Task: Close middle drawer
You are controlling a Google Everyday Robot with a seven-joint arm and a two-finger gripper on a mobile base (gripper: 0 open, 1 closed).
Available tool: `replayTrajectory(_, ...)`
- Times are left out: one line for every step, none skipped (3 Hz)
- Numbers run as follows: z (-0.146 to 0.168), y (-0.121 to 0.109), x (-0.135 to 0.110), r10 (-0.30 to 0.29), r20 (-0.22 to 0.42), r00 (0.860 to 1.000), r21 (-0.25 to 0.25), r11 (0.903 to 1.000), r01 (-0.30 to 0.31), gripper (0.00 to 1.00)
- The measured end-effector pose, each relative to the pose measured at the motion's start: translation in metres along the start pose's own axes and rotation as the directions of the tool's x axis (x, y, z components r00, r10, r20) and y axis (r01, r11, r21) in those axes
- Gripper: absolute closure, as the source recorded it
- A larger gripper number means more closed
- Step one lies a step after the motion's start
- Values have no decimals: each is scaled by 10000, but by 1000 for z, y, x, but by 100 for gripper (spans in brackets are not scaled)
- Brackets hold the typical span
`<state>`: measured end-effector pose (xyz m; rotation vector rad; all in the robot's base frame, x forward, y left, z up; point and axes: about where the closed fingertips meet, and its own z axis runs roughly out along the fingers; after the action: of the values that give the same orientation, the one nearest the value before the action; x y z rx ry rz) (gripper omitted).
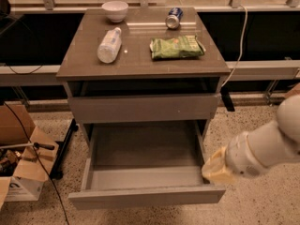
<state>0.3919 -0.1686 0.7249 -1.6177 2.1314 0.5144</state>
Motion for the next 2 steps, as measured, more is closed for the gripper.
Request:
replayTrajectory(45,7,27,765,122,9970,-757,9943,-754,100)
replayTrajectory(51,5,31,911,-226,9956,-650,9936,-924,100)
